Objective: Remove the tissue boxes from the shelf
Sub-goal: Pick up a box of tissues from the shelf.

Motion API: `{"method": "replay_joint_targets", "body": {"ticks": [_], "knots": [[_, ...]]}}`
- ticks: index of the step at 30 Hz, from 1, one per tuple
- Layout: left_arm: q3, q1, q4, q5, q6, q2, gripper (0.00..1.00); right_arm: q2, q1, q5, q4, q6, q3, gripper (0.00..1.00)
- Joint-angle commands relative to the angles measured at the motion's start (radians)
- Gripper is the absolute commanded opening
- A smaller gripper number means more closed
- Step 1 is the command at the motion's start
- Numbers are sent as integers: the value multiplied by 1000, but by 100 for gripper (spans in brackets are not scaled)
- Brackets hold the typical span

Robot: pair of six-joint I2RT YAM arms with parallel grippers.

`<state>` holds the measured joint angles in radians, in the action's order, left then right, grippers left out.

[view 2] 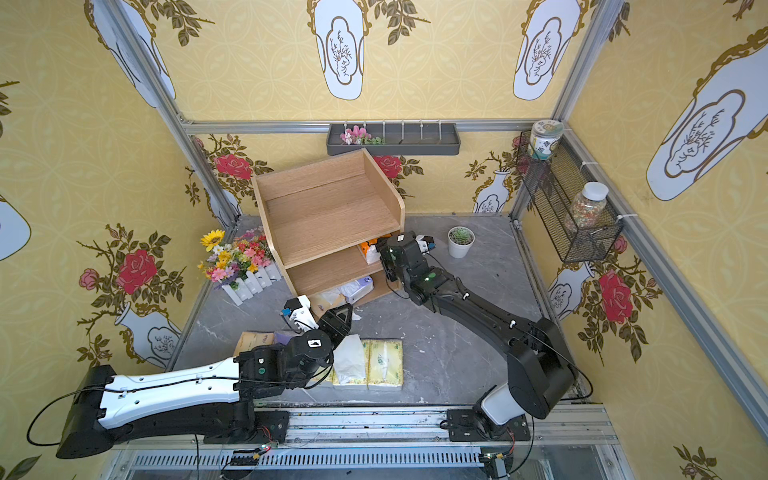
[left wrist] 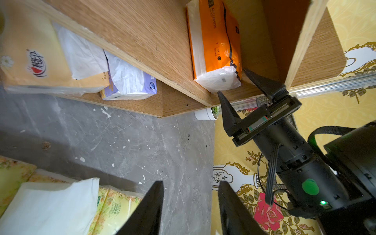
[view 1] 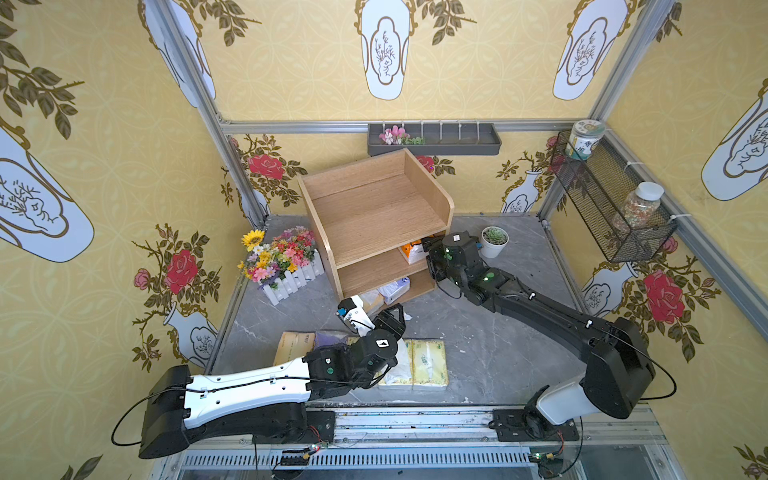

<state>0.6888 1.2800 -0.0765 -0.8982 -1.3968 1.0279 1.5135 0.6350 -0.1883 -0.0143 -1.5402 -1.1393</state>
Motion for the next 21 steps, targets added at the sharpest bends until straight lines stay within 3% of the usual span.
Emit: {"method": "replay_joint_targets", "body": {"ticks": [1,21], "knots": [[-6,-1,7,-7,2,-2,49,23,-3,8,-10,-5,-18,62],[-15,-1,2,-15,-2,-21,49,63,-12,49,15,-40,-22,30]]}}
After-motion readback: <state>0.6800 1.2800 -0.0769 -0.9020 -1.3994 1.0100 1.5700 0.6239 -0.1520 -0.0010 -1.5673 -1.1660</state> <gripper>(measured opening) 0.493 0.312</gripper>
